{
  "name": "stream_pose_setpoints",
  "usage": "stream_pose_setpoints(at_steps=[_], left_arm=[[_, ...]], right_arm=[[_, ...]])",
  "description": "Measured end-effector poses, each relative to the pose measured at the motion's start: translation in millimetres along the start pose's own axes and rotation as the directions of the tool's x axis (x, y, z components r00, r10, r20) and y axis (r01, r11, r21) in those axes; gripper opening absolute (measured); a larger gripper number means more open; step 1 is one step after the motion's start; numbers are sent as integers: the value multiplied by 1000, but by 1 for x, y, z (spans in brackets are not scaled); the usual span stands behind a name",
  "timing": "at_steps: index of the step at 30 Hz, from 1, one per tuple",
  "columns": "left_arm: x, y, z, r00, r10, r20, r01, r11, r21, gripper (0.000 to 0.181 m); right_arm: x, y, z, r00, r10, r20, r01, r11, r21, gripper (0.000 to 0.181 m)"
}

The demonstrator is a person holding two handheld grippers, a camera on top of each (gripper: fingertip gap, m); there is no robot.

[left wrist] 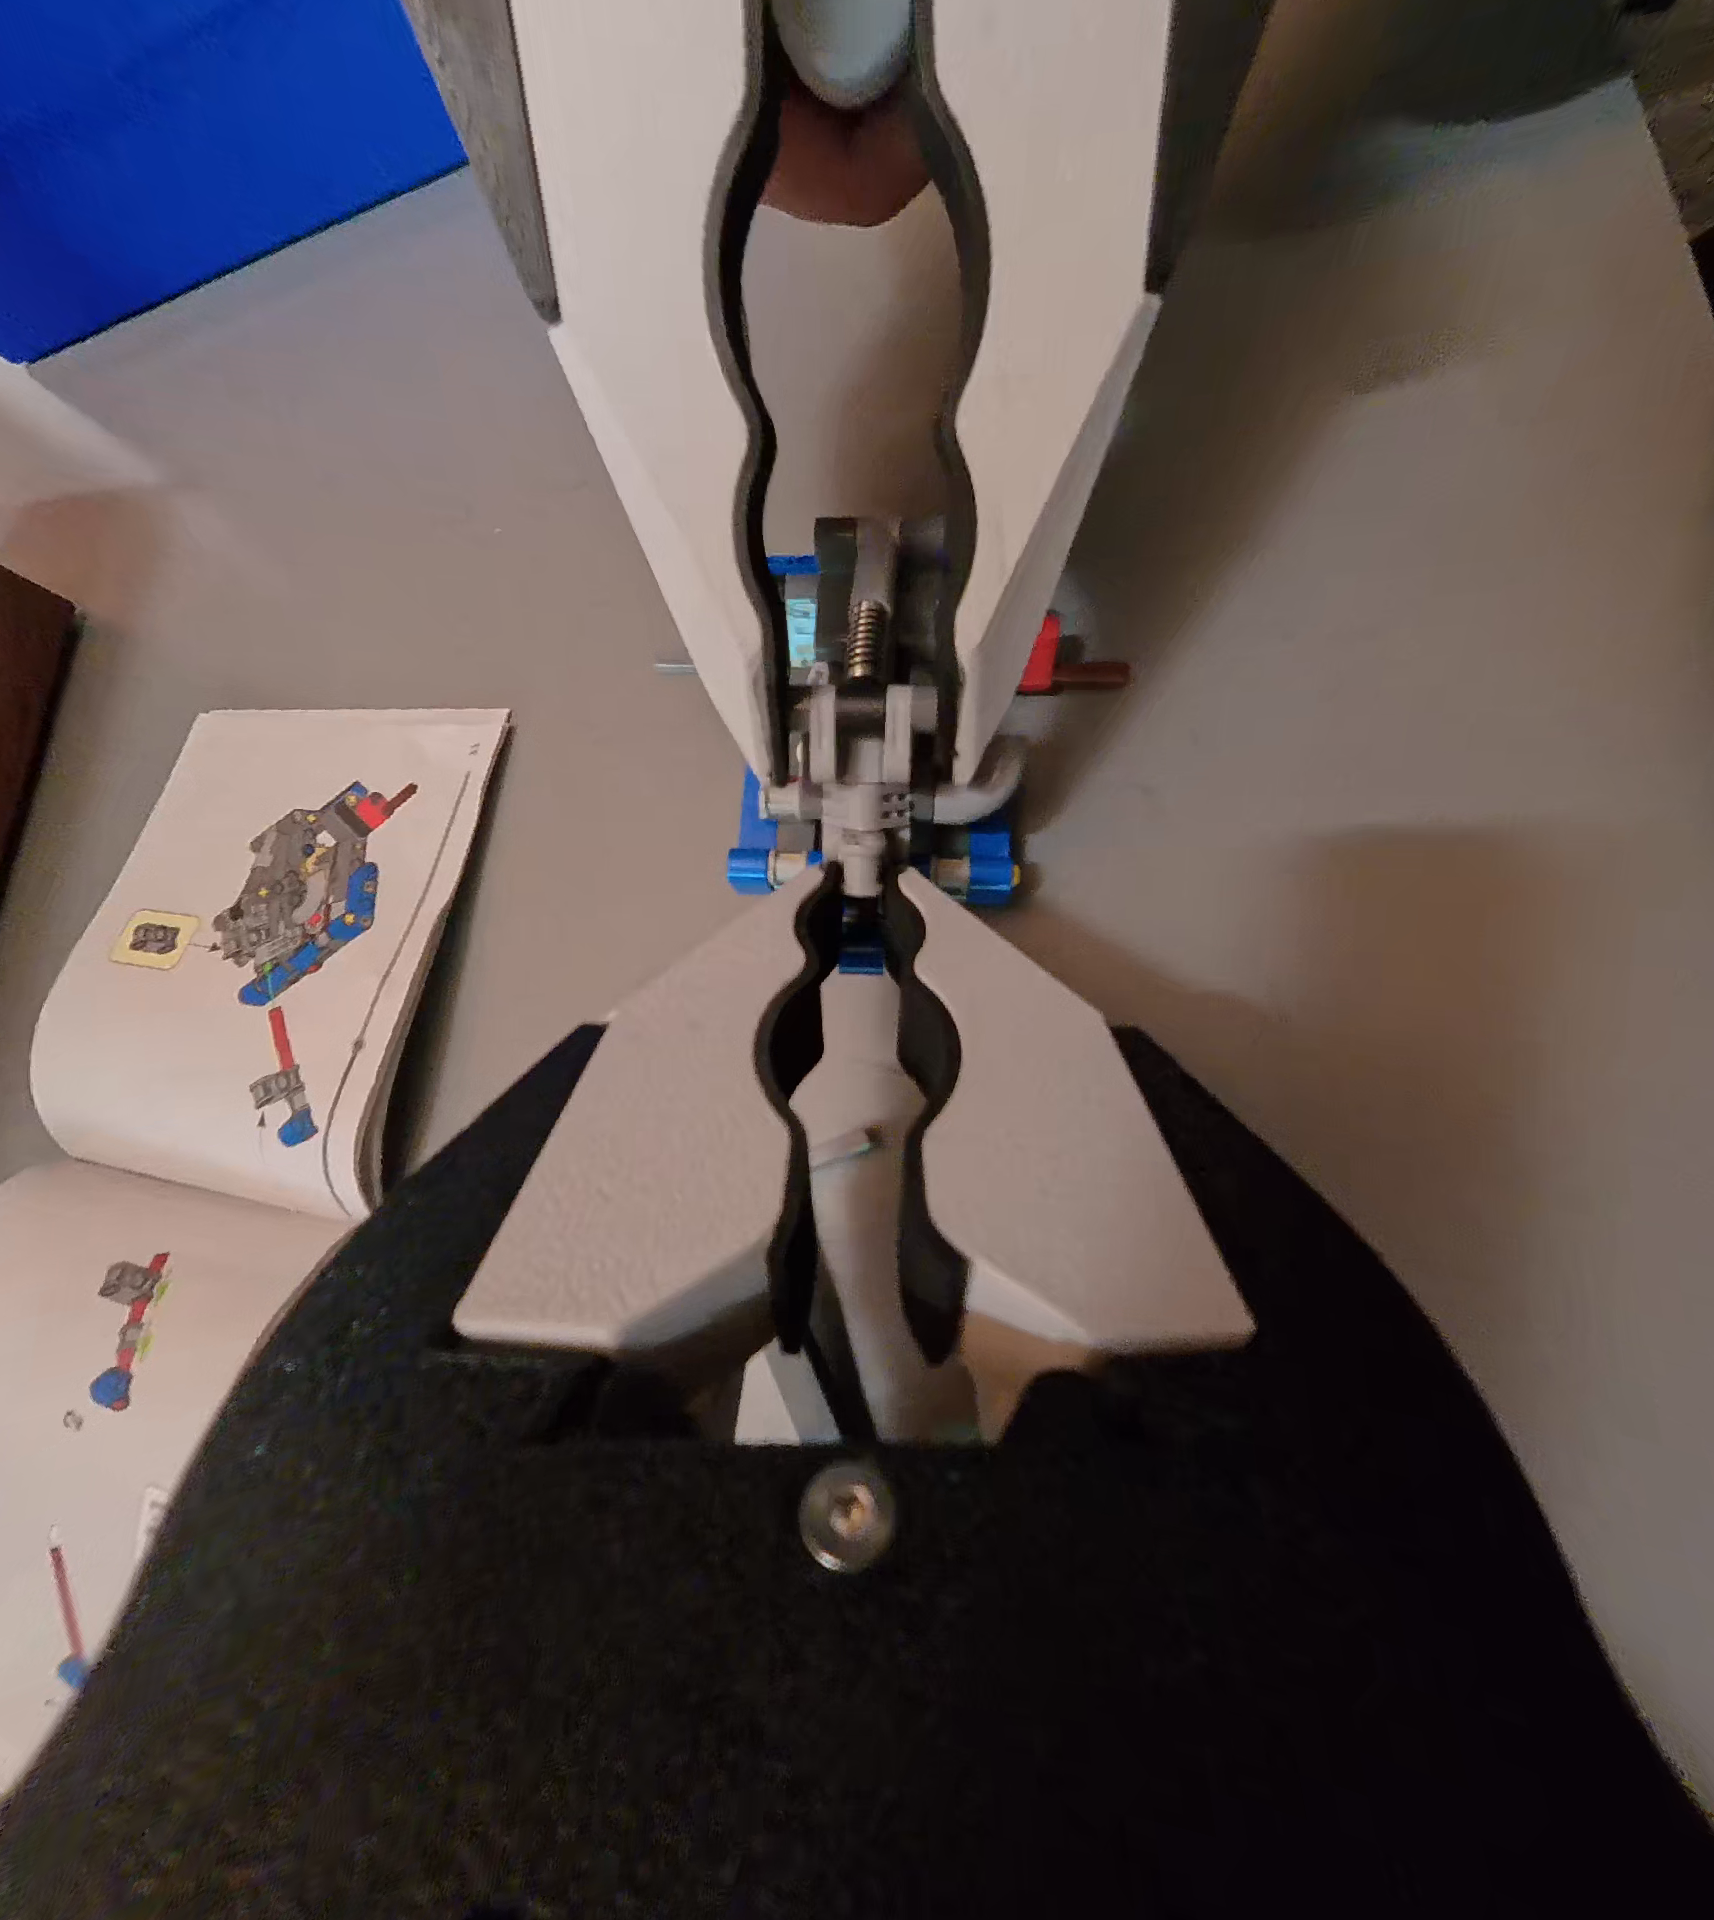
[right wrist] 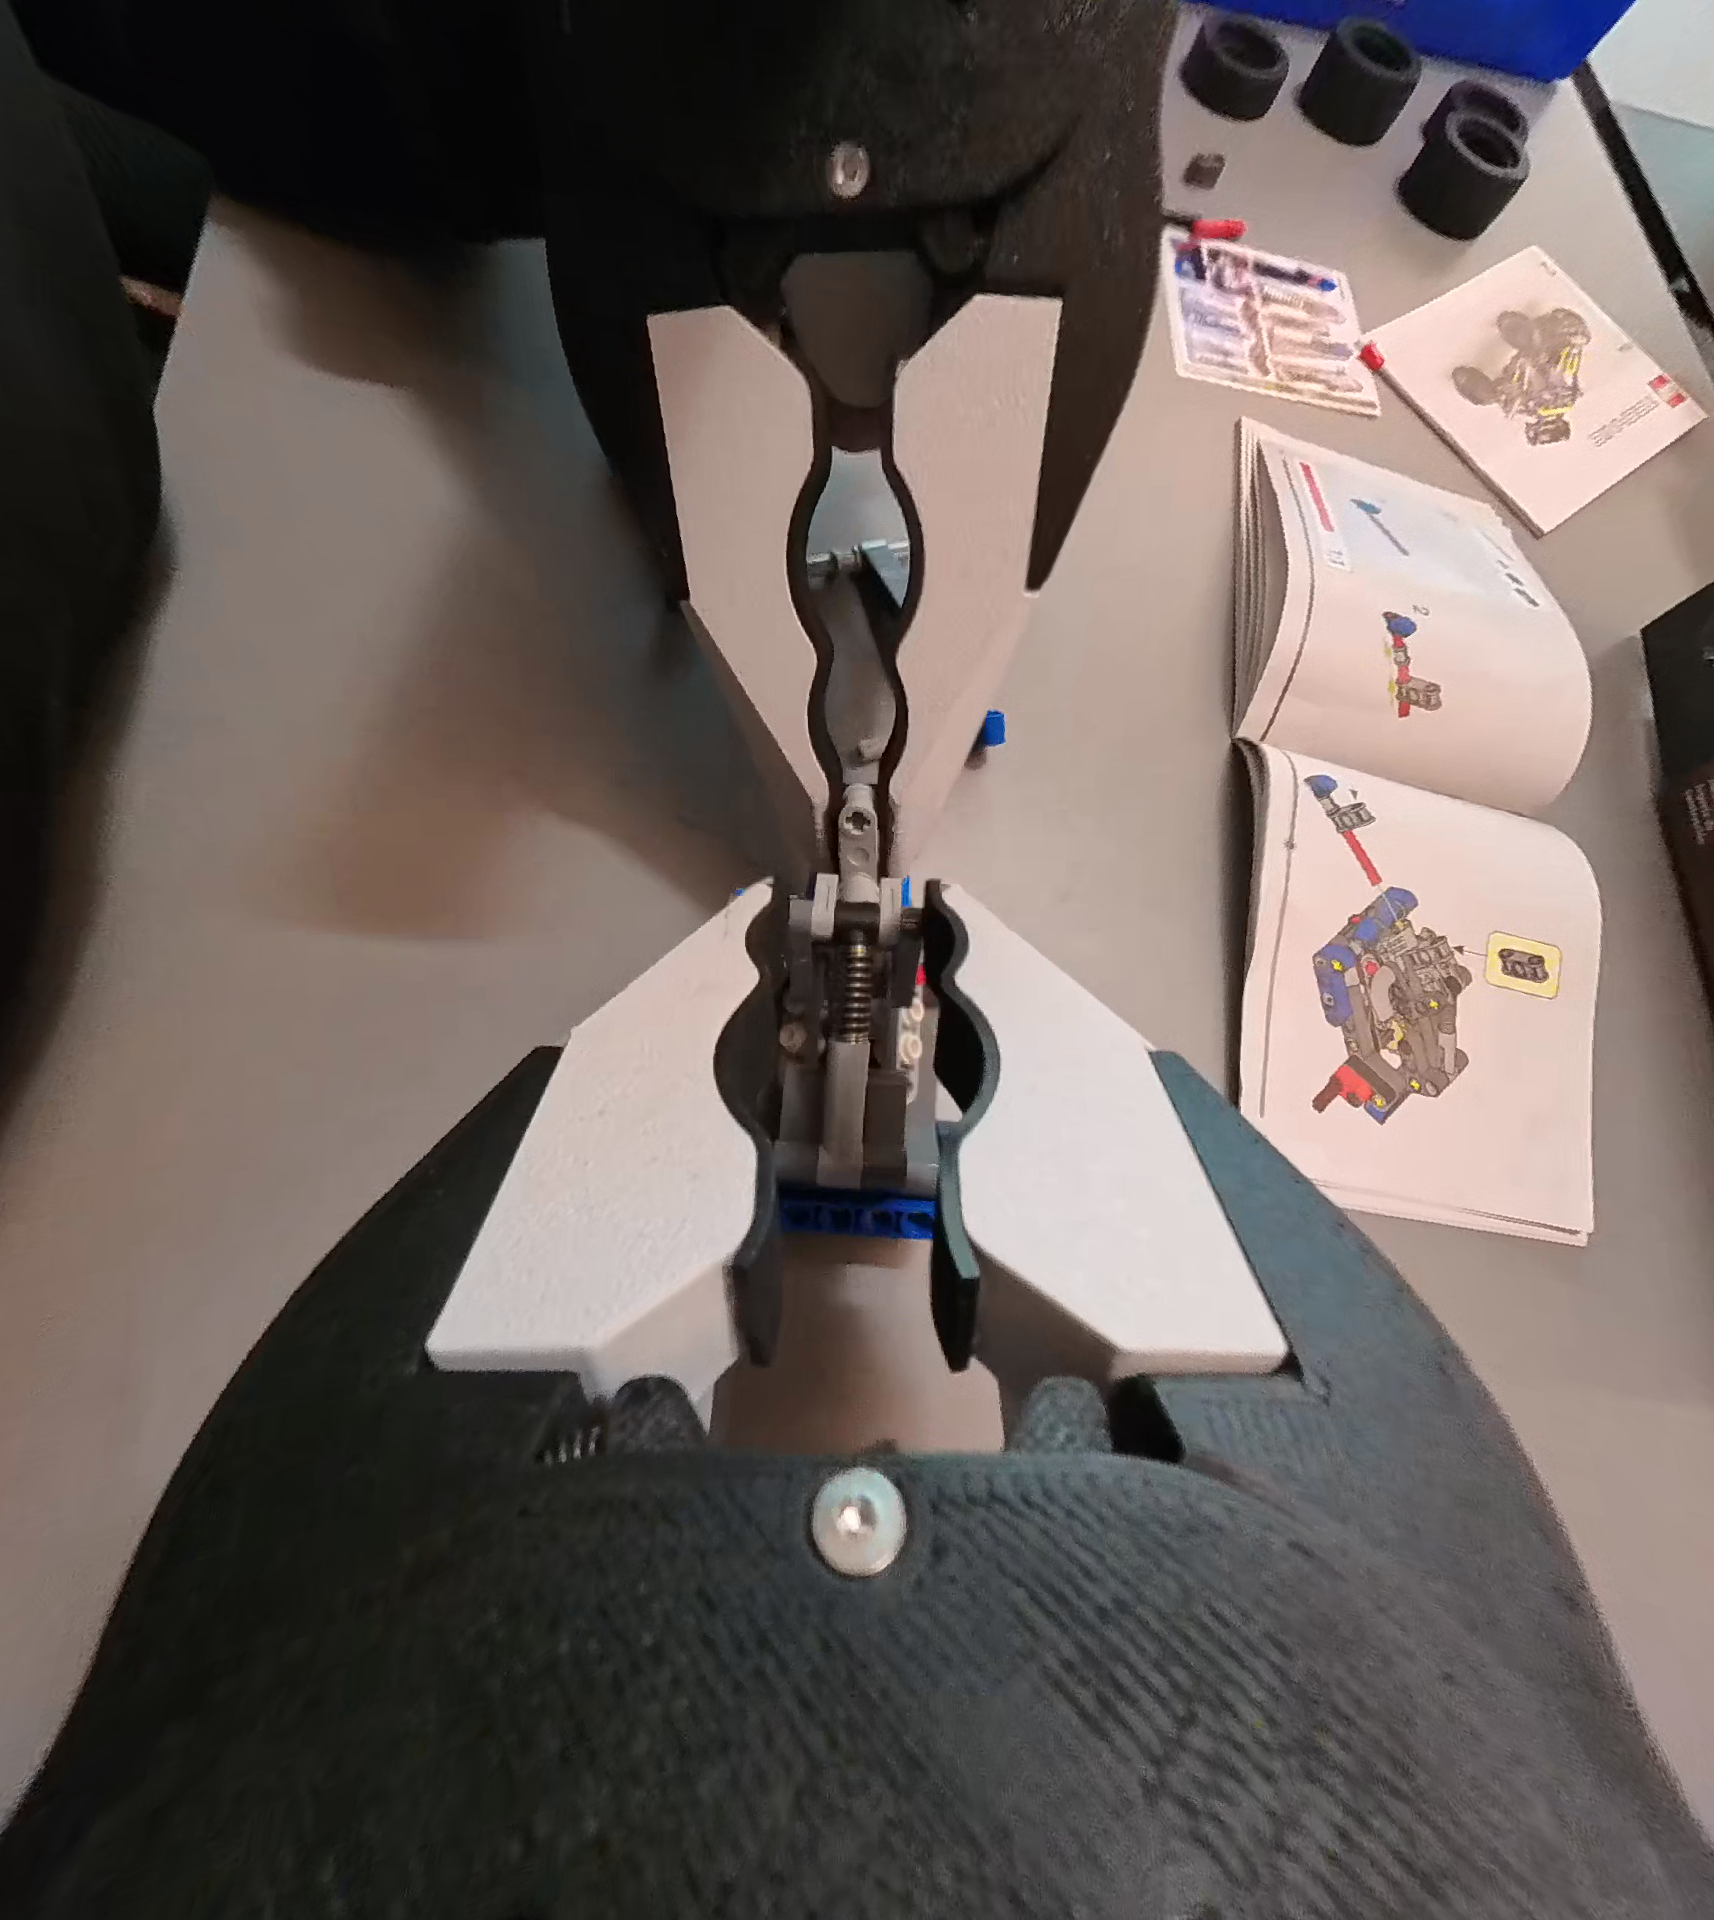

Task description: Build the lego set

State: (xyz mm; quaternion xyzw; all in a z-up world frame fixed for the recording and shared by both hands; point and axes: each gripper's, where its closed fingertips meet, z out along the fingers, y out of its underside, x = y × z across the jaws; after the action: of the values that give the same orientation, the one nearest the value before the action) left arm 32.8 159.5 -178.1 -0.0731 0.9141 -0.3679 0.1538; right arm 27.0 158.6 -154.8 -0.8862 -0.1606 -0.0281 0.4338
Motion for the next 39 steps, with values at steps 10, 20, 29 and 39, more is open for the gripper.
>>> stream_pose_setpoints(at_steps=[10, 20, 29, 39], left_arm=[[-2, 1, 1, 1000, 6, 16, -6, 1000, 9, 4], [-3, 1, 1, 1000, 16, 26, -16, 1000, 5, 4], [-1, 0, 1, 1000, 20, 4, -20, 999, 27, 4], [-6, 6, 2, 996, 76, 39, -74, 997, -30, 4]], right_arm=[[0, 11, -10, 998, 62, 0, -62, 998, -21, 21], [-5, 18, -11, 996, 87, 33, -84, 994, -67, 8], [1, 30, -3, 999, -1, -34, -4, 991, -132, 9], [2, 31, -3, 1000, 9, -28, -11, 996, -91, 6]])
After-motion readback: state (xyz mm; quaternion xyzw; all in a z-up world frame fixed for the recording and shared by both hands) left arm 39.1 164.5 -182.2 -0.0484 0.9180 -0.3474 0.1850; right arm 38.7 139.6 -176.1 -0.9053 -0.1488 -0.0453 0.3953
